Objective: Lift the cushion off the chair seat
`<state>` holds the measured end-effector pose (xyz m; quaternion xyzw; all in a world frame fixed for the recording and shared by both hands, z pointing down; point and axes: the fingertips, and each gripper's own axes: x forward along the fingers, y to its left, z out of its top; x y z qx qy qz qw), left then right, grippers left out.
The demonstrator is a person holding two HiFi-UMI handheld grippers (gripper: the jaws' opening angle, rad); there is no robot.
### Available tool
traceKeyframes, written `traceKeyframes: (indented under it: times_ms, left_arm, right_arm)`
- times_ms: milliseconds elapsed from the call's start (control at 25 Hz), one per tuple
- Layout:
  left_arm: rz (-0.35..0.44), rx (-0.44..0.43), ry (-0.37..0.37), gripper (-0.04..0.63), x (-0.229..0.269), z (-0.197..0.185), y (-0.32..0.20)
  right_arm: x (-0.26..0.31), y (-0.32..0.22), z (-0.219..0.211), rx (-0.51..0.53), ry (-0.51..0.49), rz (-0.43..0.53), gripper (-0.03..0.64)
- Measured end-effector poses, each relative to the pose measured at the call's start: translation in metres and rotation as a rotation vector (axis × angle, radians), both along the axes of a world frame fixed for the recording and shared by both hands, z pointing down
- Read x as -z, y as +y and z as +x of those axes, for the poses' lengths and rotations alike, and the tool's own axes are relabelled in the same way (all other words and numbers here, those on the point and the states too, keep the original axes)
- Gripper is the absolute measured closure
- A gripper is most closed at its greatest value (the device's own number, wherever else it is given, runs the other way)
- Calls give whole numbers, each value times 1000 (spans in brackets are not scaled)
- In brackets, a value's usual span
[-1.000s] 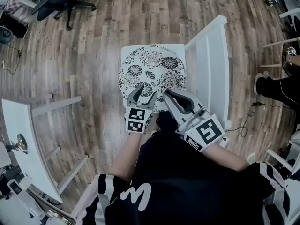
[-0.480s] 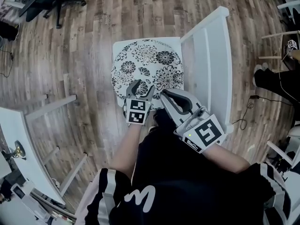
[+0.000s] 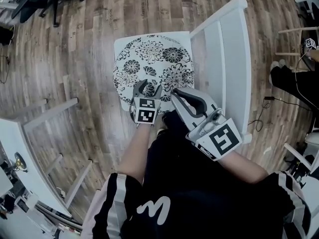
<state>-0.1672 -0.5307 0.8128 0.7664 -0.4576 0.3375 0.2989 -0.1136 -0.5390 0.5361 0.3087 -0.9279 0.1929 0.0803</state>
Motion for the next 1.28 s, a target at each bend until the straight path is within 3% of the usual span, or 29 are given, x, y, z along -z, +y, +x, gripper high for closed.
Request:
traceKeyframes:
  times_ms: [760, 1080, 1280]
  left_arm:
    - [-83, 49, -76, 353, -54, -16, -7]
    - [-180, 60, -87, 353, -76, -13, 2]
    - [-202, 74, -104, 353, -84, -18, 5]
  right_arm:
    - [-16, 1, 5, -7, -6, -60, 583]
    - [-18, 0, 6, 11, -3, -78, 583]
    - [-15, -3, 8, 12, -13, -79, 583]
